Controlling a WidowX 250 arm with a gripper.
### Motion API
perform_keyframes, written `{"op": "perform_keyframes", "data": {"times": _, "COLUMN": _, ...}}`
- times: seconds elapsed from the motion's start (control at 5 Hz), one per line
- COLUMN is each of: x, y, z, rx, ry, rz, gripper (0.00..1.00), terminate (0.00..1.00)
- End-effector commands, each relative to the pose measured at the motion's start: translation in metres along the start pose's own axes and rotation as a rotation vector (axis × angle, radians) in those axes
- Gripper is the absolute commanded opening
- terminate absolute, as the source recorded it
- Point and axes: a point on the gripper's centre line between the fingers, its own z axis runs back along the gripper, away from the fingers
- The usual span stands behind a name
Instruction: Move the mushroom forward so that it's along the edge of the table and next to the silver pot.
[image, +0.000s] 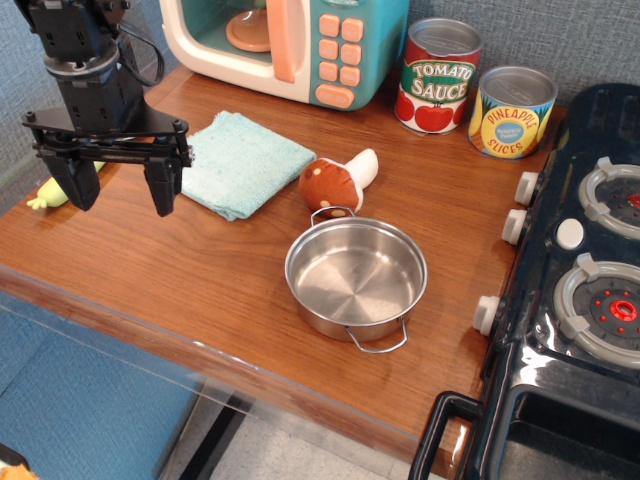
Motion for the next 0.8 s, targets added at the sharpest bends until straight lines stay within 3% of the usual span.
{"op": "perform_keyframes", "data": {"times": 0.0, "x": 0.0, "y": 0.0, "z": 0.0, "rx": 0.0, "ry": 0.0, "rz": 0.0, "gripper": 1.0, "terminate": 0.0}}
{"op": "perform_keyframes", "data": {"times": 0.4, "x": 0.033, "y": -0.042, "z": 0.017, "rx": 0.034, "ry": -0.006, "rz": -0.036, "gripper": 1.0, "terminate": 0.0}}
{"op": "perform_keyframes", "data": {"times": 0.6, "x": 0.053, "y": -0.081, "z": 0.019, "rx": 0.014, "ry": -0.012, "rz": -0.086, "gripper": 1.0, "terminate": 0.0}}
